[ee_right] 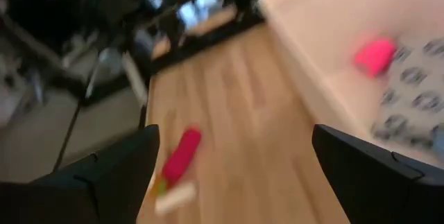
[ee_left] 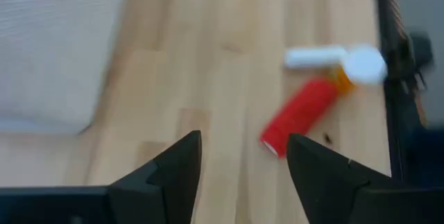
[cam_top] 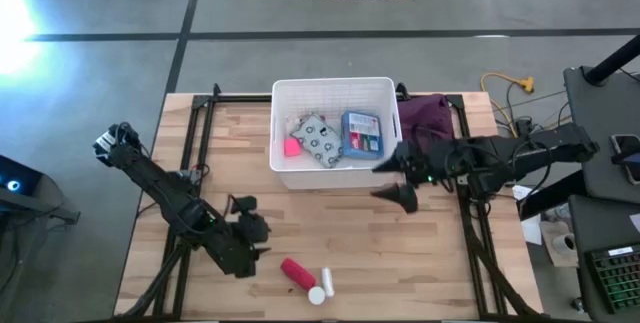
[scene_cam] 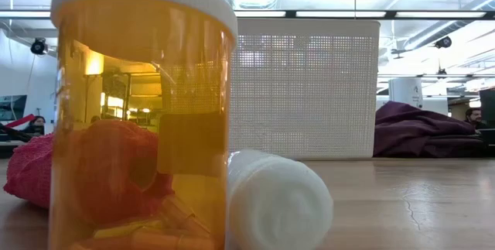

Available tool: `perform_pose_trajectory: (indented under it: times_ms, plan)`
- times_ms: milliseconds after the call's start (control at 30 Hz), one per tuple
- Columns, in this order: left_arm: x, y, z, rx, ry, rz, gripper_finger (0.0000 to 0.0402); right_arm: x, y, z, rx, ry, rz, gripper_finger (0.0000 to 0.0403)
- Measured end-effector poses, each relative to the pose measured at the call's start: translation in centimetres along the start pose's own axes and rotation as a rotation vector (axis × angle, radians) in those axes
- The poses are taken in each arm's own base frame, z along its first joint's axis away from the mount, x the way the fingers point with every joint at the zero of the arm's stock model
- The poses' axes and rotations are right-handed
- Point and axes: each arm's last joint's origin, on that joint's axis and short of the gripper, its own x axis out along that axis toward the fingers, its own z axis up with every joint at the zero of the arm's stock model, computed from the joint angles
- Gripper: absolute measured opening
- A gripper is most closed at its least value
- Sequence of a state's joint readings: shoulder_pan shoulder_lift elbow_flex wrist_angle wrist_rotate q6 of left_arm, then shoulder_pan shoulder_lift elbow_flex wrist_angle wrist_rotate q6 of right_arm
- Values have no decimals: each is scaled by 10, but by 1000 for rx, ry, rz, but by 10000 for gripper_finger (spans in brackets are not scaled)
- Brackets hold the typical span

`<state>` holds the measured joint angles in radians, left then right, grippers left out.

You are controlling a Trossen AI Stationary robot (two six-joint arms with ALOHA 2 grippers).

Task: Pick & place medical supplies in basket/bin
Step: Put the red bandage into the white bin

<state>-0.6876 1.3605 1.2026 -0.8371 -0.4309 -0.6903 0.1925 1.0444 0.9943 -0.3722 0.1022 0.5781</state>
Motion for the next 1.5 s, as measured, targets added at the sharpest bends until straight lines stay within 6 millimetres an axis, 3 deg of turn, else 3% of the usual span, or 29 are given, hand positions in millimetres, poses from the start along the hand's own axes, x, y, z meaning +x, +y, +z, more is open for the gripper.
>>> perform_pose_trajectory:
  times_ms: [100,300,467,800,1067,1500]
  plan:
    - [17,-3,-6,82,-1,-109,196,-3,13,-18,-37,111,30,368]
    - [51,-2,-21,78,-42,-154,196,-11,27,-45,87,278,17,368]
    - [81,-5,-33,169,-11,-172,196,-15,30,-56,151,347,-14,368]
    - [130,-34,-32,313,81,-177,196,-11,25,-87,290,469,-61,368]
    - [144,-48,-24,401,148,-175,196,-10,24,-95,289,485,-71,368]
    - [156,-30,-32,385,196,-175,196,-7,18,-102,277,500,-98,368]
